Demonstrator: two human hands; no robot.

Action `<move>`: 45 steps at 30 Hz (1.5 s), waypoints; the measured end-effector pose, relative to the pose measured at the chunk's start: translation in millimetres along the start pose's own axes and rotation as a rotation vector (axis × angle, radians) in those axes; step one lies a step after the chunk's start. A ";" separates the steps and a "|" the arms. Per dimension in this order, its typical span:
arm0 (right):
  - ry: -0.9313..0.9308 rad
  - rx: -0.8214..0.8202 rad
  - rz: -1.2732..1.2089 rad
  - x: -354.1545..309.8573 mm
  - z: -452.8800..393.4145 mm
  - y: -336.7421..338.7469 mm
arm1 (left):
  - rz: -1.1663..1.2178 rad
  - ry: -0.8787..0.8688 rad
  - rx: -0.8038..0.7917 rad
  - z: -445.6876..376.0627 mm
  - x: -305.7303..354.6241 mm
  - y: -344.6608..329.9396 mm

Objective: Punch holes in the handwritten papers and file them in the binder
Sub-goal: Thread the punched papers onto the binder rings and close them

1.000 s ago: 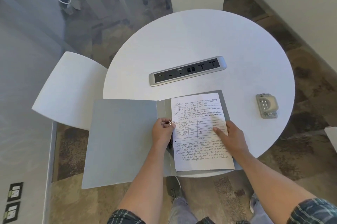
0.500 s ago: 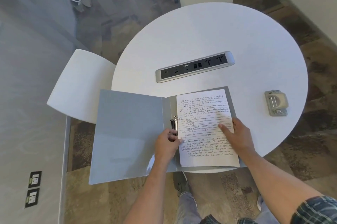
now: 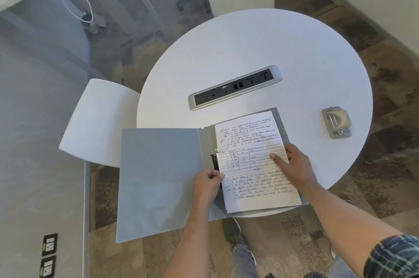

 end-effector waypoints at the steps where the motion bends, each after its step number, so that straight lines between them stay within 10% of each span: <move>1: -0.004 -0.004 -0.002 0.4 -0.3 0.4 | -0.008 0.022 -0.011 -1.0 0.8 0.3; 24: -0.024 -0.026 -0.005 -0.6 -0.3 3.4 | -0.232 0.099 -0.300 -26.8 16.9 18.7; 38: -0.035 0.003 -0.079 -5.4 2.3 2.0 | -0.144 -0.027 -0.253 -14.0 13.2 17.0; 45: 0.003 0.003 -0.082 -6.7 3.6 4.8 | -0.272 -0.160 0.032 1.1 3.1 2.6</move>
Point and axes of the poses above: each hand's wrist, its own z-axis away from the middle knuckle, its own y-axis out of the back of the hand, x = y × z, the point moved 2 cm from there along -z, towards the middle knuckle, and after that the axes turned 5 degrees about -z, right-handed, at the moved point
